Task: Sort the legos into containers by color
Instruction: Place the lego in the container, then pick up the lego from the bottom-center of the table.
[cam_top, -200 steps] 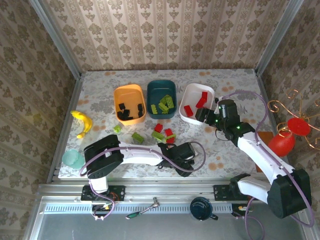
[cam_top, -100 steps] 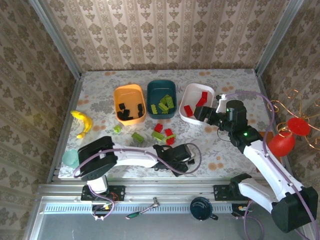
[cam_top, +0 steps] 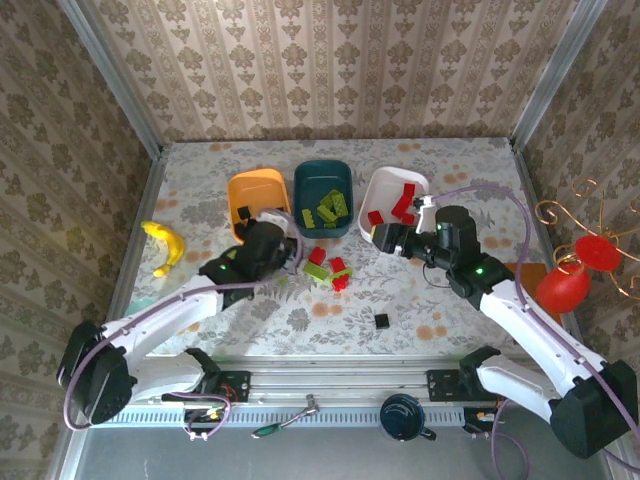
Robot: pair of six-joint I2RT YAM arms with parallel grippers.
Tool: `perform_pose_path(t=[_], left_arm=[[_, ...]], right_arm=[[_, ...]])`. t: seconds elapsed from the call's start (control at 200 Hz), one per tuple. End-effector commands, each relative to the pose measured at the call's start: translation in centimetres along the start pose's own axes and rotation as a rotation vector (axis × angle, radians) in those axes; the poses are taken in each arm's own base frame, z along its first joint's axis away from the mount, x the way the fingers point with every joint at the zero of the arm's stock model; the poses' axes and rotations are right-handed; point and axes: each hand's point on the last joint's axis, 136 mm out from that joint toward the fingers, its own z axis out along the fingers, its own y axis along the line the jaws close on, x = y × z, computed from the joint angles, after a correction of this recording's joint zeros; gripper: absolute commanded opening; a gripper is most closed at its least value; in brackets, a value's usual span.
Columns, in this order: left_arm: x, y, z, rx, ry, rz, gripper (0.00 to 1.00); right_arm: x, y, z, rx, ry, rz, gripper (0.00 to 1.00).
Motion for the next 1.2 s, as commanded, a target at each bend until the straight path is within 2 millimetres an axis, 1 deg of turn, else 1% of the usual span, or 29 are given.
perform_pose_path(t=[0.0, 0.09, 0.125, 0.13, 0.14, 0.175, 0.22, 0.275, 0.345, 0.39, 0.455, 0.485, 0.56, 0.585, 0.63, 0.685, 0.8, 0.88, 0.91, 0.92, 0.93, 1.025, 1.095, 1.125, 1.195], left_arm=[[-2.9, 4.1, 0.9, -0.093, -0.036, -0.087, 0.26], [-4.5, 7.1, 2.8, -0.146, -0.016, -0.134, 0.26], [-4.9, 7.5, 3.7, -0.155, 0.001, -0.136, 0.26], [-5.0, 8.0, 3.8, -0.166, 0.000, -0.145, 0.26], [-5.2, 8.6, 4.0, -0.177, 0.003, -0.151, 0.26], [-5.5, 9.6, 4.8, -0.201, 0.018, -0.161, 0.27], [-5.8, 10.5, 5.8, -0.222, 0.038, -0.169, 0.29], [-6.0, 11.4, 7.0, -0.241, 0.064, -0.178, 0.29], [-6.3, 12.2, 8.4, -0.249, 0.090, -0.193, 0.30], [-6.5, 12.6, 9.1, -0.253, 0.104, -0.200, 0.35], [-7.3, 12.6, 9.6, -0.250, 0.108, -0.202, 0.56], [-7.6, 12.5, 9.8, -0.246, 0.106, -0.198, 0.63], [-8.9, 12.0, 9.5, -0.225, 0.083, -0.199, 0.72], [-9.4, 11.7, 9.2, -0.214, 0.071, -0.200, 0.73], [-10.4, 11.1, 8.4, -0.195, 0.045, -0.198, 0.75], [-11.4, 10.1, 7.3, -0.169, 0.013, -0.191, 0.78], [-13.3, 7.2, 3.6, -0.113, -0.078, -0.153, 0.86], [-13.5, 5.1, 0.7, -0.076, -0.134, -0.124, 0.90], [-13.4, 4.8, -0.4, -0.069, -0.158, -0.121, 0.92], [-13.2, 3.8, -0.7, -0.049, -0.161, -0.108, 0.92], [-13.2, 3.5, -1.1, -0.043, -0.169, -0.104, 0.93], [-11.5, 1.3, -4.3, -0.012, -0.224, -0.063, 1.00], [-10.0, 0.2, -6.6, -0.022, -0.263, -0.010, 1.00], [-9.5, -0.2, -7.6, -0.025, -0.278, 0.007, 1.00], [-7.8, -0.7, -9.5, -0.024, -0.308, 0.025, 1.00]], right_arm=[[1.6, -1.0, 0.6, 0.055, 0.036, -0.026, 0.80], [2.8, -1.2, 1.0, 0.071, 0.076, -0.033, 0.80], [3.2, -1.3, 1.1, 0.080, 0.091, -0.035, 0.80], [3.3, -1.3, 1.1, 0.081, 0.094, -0.035, 0.80], [3.5, -1.3, 1.1, 0.084, 0.100, -0.036, 0.80], [4.0, -1.5, 1.2, 0.099, 0.118, -0.041, 0.81], [4.8, -2.0, 1.1, 0.135, 0.144, -0.045, 0.80], [5.9, -2.7, 0.9, 0.185, 0.178, -0.055, 0.80], [7.7, -4.0, 0.4, 0.274, 0.224, -0.056, 0.80], [9.1, -5.0, 0.0, 0.323, 0.254, -0.055, 0.80], [11.0, -6.4, -0.8, 0.396, 0.301, -0.048, 0.80], [11.9, -7.0, -1.2, 0.419, 0.323, -0.042, 0.80], [13.8, -8.1, -2.0, 0.459, 0.375, -0.021, 0.80], [14.3, -8.2, -2.0, 0.461, 0.386, -0.016, 0.80], [15.6, -8.9, -2.7, 0.496, 0.432, -0.012, 0.80], [16.4, -9.3, -3.1, 0.520, 0.457, -0.018, 0.80], [17.8, -9.0, -2.8, 0.510, 0.492, -0.037, 0.80], [18.5, -8.3, -2.2, 0.483, 0.521, -0.052, 0.80], [18.8, -8.0, -1.9, 0.474, 0.534, -0.061, 0.80], [18.9, -8.0, -1.8, 0.473, 0.536, -0.065, 0.80], [19.0, -7.9, -1.7, 0.473, 0.540, -0.069, 0.80], [20.1, -7.6, -1.3, 0.485, 0.583, -0.096, 0.80], [20.7, -7.9, -1.0, 0.509, 0.606, -0.117, 0.79], [20.6, -7.7, -0.4, 0.500, 0.595, -0.121, 0.79], [21.3, -7.7, 0.1, 0.501, 0.619, -0.130, 0.76]])
